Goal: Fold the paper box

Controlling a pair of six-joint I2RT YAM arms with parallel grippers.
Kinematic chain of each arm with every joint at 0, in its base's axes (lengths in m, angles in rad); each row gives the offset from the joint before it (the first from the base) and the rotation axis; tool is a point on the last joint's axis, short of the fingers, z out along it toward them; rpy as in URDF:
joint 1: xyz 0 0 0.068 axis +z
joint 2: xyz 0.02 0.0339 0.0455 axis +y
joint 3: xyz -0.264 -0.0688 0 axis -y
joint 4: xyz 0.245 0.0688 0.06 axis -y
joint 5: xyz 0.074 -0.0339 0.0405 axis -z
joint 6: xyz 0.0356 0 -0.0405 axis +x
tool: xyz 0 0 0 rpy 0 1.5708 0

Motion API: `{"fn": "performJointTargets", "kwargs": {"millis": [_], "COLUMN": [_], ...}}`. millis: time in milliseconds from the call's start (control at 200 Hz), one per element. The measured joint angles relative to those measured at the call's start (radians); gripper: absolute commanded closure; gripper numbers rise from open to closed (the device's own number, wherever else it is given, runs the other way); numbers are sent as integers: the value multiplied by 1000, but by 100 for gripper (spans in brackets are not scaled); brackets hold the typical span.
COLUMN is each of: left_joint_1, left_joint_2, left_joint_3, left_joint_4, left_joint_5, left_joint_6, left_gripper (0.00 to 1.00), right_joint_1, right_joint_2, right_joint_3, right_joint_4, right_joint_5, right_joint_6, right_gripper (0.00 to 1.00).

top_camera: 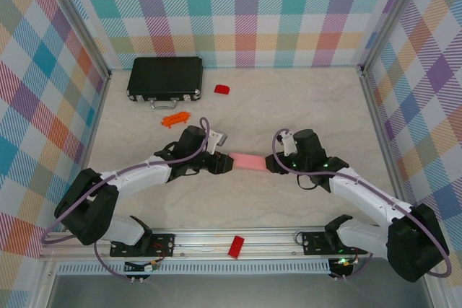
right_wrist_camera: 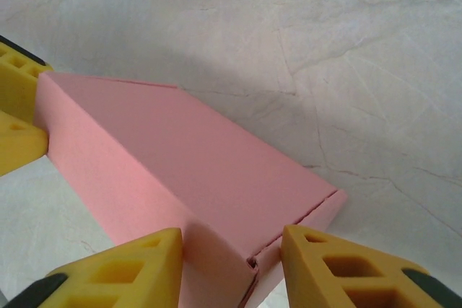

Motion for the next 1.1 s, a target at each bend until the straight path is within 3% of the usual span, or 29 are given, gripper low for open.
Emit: {"fn": "performJointTargets", "kwargs": {"millis": [590,905,1100], "left_joint_1": [-34,-34,7], "left_joint_2": [66,57,30], "left_joint_3": [-104,-84,-13], "left_joint_4": [100,89,2], "left_joint_5": [-101,-223,-394], "left_joint_6": [-21,-40,-54], "left_gripper": [56,46,38], "right_joint_1": [32,25,-85], "right_joint_2": [22,74,105], "right_joint_3": [-62,-43,25], "right_joint_4": [-8,-37,-64], "right_joint_5": [59,300,427], "right_joint_6": [25,90,124], "right_gripper": [58,54,52]}}
